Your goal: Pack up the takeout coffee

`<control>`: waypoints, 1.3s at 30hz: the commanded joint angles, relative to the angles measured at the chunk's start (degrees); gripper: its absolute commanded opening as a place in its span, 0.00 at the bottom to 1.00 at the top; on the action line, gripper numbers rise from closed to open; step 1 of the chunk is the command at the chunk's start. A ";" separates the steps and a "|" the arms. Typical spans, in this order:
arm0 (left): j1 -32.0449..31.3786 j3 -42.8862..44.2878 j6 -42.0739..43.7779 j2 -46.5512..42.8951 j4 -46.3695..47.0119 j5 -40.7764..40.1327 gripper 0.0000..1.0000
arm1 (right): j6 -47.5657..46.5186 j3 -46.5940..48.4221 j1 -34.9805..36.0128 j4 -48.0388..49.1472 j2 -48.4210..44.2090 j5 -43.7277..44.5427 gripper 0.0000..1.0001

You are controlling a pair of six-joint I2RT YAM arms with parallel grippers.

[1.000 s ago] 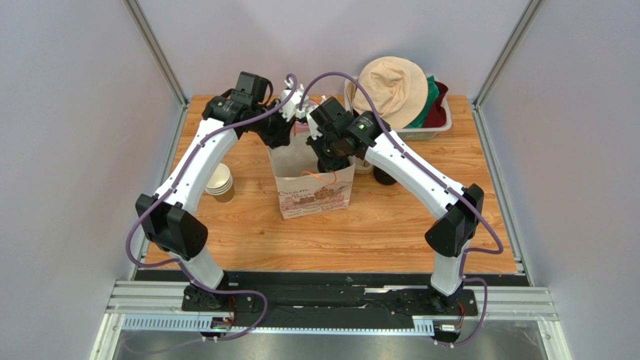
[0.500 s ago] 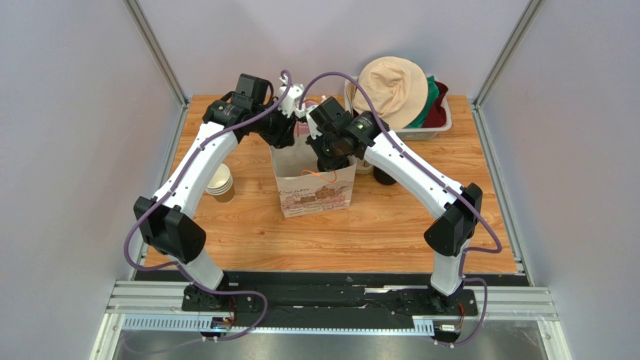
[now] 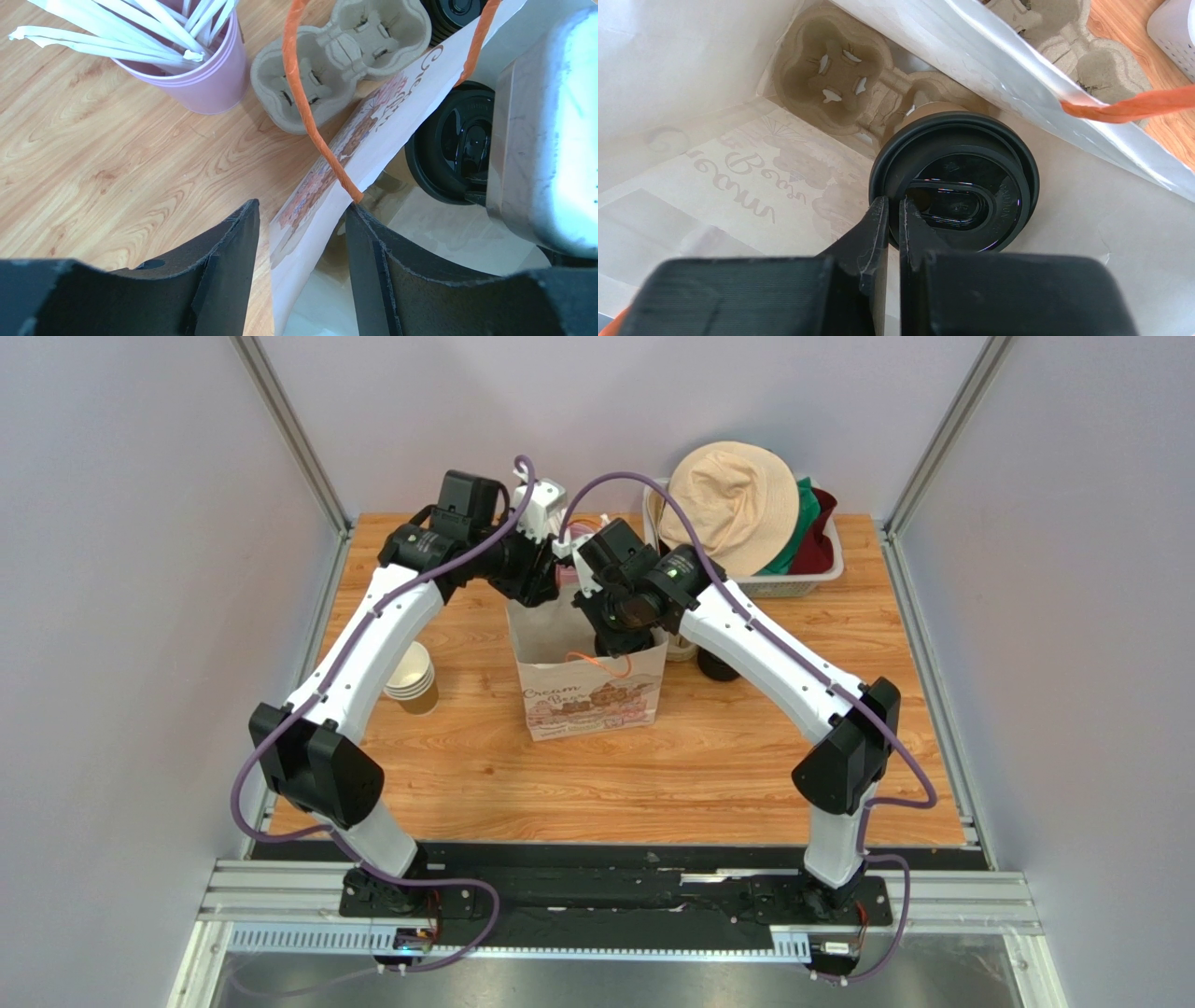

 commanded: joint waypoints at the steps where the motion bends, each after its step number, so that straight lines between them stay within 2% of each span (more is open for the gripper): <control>1: -3.66 0.03 -0.60 -0.88 2.50 2.78 0.58 | -0.33 -0.35 0.10 2.61 -0.06 0.62 0.00; 6: -3.58 0.39 -3.59 0.44 4.87 -0.38 0.57 | -0.50 -1.76 0.19 2.52 -0.41 0.53 0.00; 18: -3.67 -0.84 -9.92 0.00 7.16 -8.73 0.40 | -0.15 -4.31 -1.39 2.87 -0.24 0.01 0.00; 22: -3.67 -1.64 -11.33 -0.44 6.73 -7.86 0.36 | 0.55 -3.43 -2.97 2.79 0.03 -1.66 0.00; 29: -3.67 -3.39 -11.77 -1.66 6.46 -6.28 0.35 | 2.22 -0.27 -7.10 2.44 1.08 -9.57 0.00; 39: -3.76 -4.01 -14.84 -2.90 5.23 -7.24 0.31 | 1.87 -1.14 -6.14 1.82 2.23 -2.64 0.00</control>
